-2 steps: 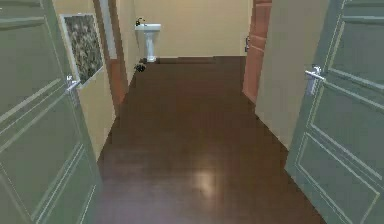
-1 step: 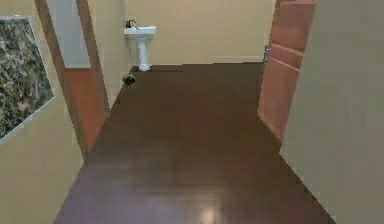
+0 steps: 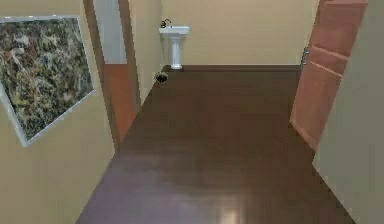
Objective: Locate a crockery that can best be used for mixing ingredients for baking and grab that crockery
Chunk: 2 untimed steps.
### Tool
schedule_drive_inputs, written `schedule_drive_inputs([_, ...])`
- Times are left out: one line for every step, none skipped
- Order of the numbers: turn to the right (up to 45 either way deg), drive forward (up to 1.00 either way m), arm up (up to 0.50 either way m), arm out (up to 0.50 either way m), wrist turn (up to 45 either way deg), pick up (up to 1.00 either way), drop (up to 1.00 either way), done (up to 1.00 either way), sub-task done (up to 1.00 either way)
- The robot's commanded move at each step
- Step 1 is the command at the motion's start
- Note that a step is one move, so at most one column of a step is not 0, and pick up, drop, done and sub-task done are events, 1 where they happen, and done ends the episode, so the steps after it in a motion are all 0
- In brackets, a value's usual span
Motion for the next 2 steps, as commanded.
schedule_drive_inputs([0.0, 0.70, 0.00, 0.00, 0.0, 0.00, 0.00, 0.00, 0.00])
schedule_drive_inputs([-6.0, 0.00, 0.00, 0.00, 0.0, 0.00, 0.00, 0.00, 0.00])
